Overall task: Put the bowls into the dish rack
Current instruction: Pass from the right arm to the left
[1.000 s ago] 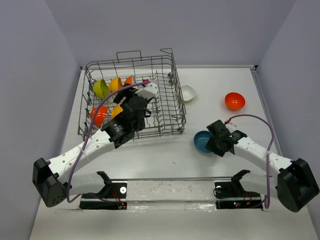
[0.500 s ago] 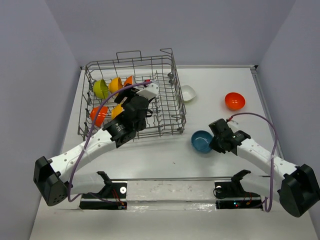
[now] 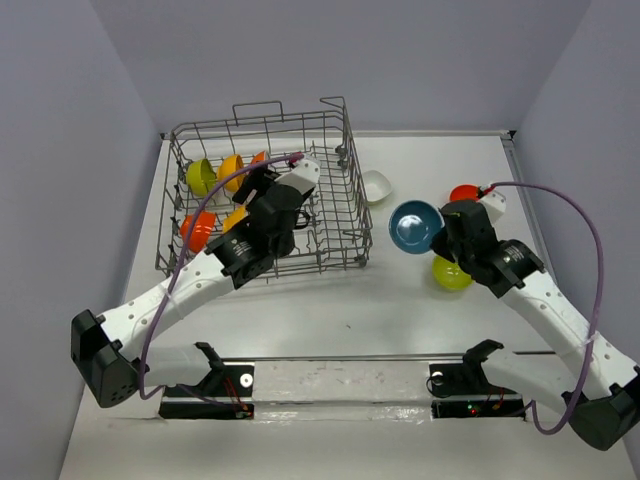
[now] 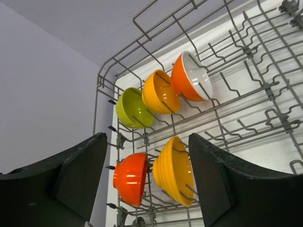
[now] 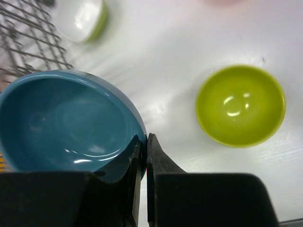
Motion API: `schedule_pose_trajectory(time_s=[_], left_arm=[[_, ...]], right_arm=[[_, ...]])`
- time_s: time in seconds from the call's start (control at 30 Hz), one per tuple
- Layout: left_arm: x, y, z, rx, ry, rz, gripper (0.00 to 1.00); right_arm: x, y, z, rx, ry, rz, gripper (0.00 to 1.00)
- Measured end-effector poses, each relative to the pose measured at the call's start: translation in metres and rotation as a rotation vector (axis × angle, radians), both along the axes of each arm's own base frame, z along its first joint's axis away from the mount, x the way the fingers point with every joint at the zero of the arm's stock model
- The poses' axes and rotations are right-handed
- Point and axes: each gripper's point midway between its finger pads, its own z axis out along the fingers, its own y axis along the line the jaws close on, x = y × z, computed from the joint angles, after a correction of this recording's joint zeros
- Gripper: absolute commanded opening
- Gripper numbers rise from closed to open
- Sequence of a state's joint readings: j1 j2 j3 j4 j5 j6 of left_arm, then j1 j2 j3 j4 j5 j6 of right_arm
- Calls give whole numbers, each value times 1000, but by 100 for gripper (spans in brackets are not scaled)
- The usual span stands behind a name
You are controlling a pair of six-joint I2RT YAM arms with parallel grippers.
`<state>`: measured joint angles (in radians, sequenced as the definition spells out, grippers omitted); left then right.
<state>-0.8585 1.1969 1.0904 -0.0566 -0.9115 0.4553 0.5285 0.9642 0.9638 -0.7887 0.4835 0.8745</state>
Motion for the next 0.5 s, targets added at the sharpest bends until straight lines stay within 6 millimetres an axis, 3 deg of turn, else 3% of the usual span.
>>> schedule_pose_trajectory(time_s=[0.1,0.23,0.3,0.4,0.5], left_arm=[[0,-5,14,-55,-13,-19,82],[0,-14,40,-144,-36,-57,82],[-1,-19,60,-215,-56,-85,82],[-4,-25,90,-304,-84,-125,82],[-9,-31,123,-415,-122,-173,82]], right_arm=[[13,-1,48,9,-113,-8,1],[25,2,91,9,-200,7,1],[43,11,117,13,-248,22,1],[63,26,131,13,-265,49,1],[101,58,143,39,-284,115,1]])
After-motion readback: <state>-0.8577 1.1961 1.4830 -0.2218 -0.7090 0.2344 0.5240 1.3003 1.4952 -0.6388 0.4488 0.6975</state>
